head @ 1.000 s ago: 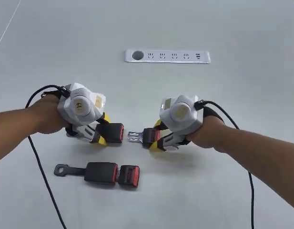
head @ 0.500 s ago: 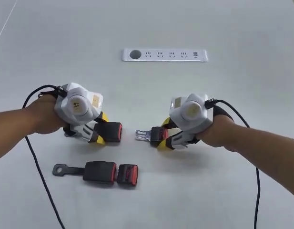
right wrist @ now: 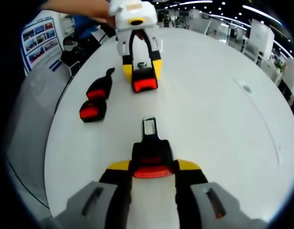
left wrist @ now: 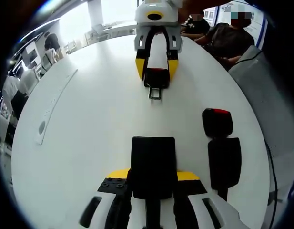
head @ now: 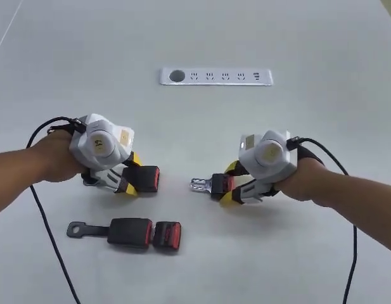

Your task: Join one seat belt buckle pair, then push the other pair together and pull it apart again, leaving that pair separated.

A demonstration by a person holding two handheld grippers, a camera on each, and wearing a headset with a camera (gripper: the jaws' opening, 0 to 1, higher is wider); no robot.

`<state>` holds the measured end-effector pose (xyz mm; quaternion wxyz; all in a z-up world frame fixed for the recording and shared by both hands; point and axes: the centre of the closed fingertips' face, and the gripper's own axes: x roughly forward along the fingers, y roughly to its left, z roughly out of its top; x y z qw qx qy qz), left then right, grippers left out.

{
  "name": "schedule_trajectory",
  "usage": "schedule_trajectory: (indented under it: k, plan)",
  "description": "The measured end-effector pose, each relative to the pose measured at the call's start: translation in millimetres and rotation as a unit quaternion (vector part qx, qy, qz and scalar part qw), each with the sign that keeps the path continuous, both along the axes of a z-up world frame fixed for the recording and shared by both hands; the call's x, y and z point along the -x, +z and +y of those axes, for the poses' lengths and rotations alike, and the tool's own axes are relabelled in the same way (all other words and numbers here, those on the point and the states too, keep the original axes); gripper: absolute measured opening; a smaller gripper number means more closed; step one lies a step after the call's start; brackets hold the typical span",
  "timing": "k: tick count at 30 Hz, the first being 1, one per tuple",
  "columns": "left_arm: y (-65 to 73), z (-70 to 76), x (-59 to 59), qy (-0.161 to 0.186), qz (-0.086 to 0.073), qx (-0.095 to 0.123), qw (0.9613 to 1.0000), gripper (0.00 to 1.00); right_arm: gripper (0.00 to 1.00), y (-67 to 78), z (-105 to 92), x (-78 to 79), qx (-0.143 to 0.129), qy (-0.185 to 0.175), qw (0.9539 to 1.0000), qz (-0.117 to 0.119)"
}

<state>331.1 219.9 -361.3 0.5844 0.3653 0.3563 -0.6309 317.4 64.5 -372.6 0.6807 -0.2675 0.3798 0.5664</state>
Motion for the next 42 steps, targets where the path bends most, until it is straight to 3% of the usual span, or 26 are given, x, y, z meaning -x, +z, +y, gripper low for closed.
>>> schedule_trajectory:
  k: [20, 25, 28, 30, 32, 34, 37, 40, 42]
  plan:
    - [-0.6, -0.1, -0.3, -0.001, 0.000, -0.004, 1.0000, 0.34, 0.35, 1.4, -22.4, 10.7, -0.003, -0.012, 0.9999, 0.008]
    - [-0.7, -0.5, -0.1, -0.005, -0.001, -0.011, 0.9999, 0.35, 0.37, 0.8, -20.3, 11.8, 0.007, -0.004, 1.0000, -0.003]
    - [-0.5, -0.5, 1.2, 0.001, 0.000, -0.014, 0.9999, 0.36, 0.47, 1.7, -21.9, 10.4, 0.003, -0.036, 0.9994, -0.001]
    - [1.2, 0.4, 9.0, 0.003, 0.016, -0.014, 0.9998, 0.46, 0.62, 6.1, -23.6, 4.7, -0.012, -0.061, 0.9980, -0.010]
    - [7.4, -2.8, 7.4, 0.048, 0.023, 0.011, 0.9985, 0.58, 0.64, 10.4, -26.5, 0.1, -0.021, -0.074, 0.9968, -0.023]
    - [18.3, -5.7, 0.2, 0.105, 0.033, 0.046, 0.9929, 0.65, 0.65, 14.7, -29.3, -4.1, -0.026, -0.087, 0.9950, -0.042]
    - [29.9, -6.7, -6.5, 0.168, 0.042, 0.083, 0.9815, 0.72, 0.72, 23.9, -29.7, -9.1, -0.056, -0.138, 0.9870, -0.060]
    - [34.3, -4.6, -5.9, 0.211, 0.051, 0.097, 0.9714, 0.76, 0.77, 30.2, -32.2, -10.8, -0.066, -0.167, 0.9802, -0.084]
    - [40.3, -7.5, -5.1, 0.236, 0.052, 0.125, 0.9624, 0.83, 0.81, 35.6, -31.1, -10.4, -0.077, -0.189, 0.9746, -0.091]
